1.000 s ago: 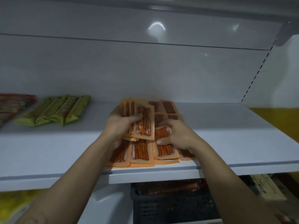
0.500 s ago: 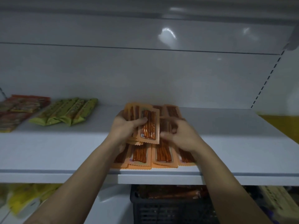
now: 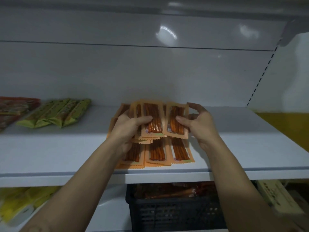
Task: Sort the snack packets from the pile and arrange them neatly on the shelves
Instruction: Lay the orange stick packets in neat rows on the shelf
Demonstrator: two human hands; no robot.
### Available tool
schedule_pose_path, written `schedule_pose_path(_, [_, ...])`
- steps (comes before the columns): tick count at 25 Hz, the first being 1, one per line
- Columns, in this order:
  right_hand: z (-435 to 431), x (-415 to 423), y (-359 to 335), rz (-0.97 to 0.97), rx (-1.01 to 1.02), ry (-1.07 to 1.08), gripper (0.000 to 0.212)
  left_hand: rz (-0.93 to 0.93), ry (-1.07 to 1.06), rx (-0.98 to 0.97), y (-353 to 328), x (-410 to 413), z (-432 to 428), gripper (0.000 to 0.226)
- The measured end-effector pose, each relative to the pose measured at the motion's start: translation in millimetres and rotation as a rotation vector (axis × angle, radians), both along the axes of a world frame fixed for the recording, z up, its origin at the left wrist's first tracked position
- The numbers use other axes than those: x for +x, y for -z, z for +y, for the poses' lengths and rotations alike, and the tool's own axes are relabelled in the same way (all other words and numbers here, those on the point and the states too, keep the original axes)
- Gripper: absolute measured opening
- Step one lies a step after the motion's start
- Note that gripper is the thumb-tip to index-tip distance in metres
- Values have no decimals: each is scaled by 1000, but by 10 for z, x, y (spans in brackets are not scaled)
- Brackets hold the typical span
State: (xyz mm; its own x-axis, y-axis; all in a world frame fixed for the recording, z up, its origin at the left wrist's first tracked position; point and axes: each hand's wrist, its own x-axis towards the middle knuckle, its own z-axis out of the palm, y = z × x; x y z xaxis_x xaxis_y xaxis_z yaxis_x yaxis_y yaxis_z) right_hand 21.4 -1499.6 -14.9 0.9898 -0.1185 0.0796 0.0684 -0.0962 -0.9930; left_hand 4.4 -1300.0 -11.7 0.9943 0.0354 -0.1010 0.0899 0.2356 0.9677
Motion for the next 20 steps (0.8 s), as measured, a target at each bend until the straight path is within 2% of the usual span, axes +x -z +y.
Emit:
schedule_pose_path(2, [-148, -30, 44, 71, -81, -34, 66, 13, -74, 19, 13, -1, 56, 33])
schedule_pose_path(4, [-200, -110, 90, 145, -168, -95, 64, 31, -95, 56, 20, -26, 81, 25])
schedule_pose_path(9, [-152, -207, 228, 231, -237, -139, 30, -7, -145, 142, 82, -91, 47, 27])
schedule_pose_path(11, [-163, -170, 325, 208, -374, -117, 26, -13, -165, 180, 106, -105, 56, 30])
schedule_pose_path(13, [-180, -134, 415, 147, -558, -95, 27, 3, -181, 156, 132, -123, 57, 31])
schedule_pose_path(15, [-202, -130, 459, 114, -653, -91, 29, 20, -186, 122, 150, -150, 36, 33])
schedule_pose_path(18, [-227, -132, 443, 68, -681, -114, 30, 32, -205, 114, 154, -164, -5, 39])
schedule_pose_path(20, [-196, -145, 325, -17, -571, -101, 28, 33, -222, 96, 166, -161, -23, 41])
